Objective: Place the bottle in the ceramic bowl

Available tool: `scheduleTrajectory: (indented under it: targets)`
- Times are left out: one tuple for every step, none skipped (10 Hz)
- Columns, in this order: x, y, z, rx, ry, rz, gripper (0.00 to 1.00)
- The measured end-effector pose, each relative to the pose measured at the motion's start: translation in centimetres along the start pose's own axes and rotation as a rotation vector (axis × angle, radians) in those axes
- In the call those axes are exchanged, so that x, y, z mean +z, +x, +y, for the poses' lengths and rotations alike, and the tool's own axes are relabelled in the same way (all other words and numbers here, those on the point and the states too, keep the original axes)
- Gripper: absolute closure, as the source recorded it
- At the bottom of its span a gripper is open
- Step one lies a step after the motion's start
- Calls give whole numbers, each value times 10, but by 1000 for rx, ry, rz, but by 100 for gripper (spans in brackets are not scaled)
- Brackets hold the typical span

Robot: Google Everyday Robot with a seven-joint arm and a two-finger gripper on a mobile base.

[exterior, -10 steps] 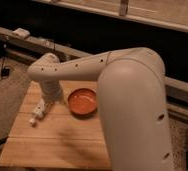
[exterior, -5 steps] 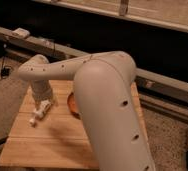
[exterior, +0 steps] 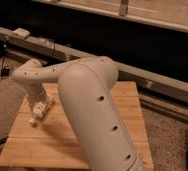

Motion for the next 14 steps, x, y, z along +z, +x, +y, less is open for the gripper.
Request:
scheduleTrajectory:
  targets:
    - [8,-2,10,-10,1,6,35]
    - [14,-3,17,-16,3,10,35]
    - [20,-5,25,-23,9,18,35]
    - [24,-7,30,-25,14,22,35]
    - [28,-12,37,-27,22,26,35]
    - [29,-15,43,-28,27,27,35]
    - [31,-17,48,-31,34,29,35]
    - [32,-19,47,-24,43,29,35]
    - [35,-18,42,-11,53,32,35]
    - [37,-17,34,1,64,35,35]
    - [38,-13,20,20,77,39,35]
    - [38,-10,8,35,86,42,35]
    - [38,-9,-5,55,91,40,35]
    - [38,-7,-19,79,95,40,35]
